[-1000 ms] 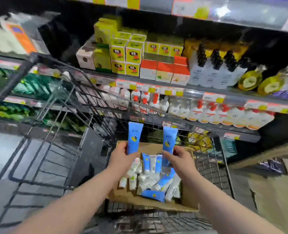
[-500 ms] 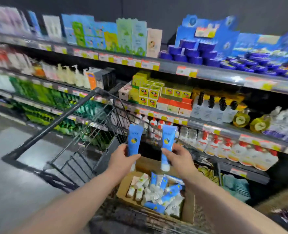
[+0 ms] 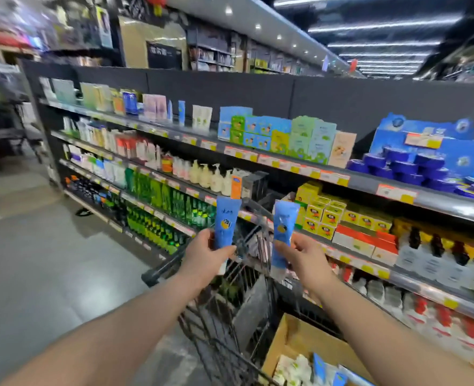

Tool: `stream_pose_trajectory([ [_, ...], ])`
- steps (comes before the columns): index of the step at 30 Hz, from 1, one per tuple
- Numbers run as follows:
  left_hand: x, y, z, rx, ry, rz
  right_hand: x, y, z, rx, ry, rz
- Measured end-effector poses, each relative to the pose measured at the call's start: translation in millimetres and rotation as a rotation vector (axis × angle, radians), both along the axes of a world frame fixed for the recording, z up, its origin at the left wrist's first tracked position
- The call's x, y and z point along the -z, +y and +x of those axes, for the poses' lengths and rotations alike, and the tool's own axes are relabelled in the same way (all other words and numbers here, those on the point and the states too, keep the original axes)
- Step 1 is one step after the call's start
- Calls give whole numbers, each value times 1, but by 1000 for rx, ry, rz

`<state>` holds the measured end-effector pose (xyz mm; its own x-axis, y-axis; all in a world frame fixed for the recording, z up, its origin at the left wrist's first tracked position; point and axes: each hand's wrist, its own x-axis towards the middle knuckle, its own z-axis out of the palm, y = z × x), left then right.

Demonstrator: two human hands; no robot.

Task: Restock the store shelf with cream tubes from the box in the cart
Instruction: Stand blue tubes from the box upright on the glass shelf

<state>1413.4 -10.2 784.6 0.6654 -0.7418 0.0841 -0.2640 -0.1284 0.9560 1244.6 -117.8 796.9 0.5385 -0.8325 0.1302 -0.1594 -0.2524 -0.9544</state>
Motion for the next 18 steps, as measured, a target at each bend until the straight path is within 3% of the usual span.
stream_pose_trajectory([
  [10, -39, 115, 226, -140, -62, -50, -25, 85, 255, -186, -132, 84],
  [18, -40, 119, 334, -170, -36, -78, -31, 84, 361, -188, -60, 51],
])
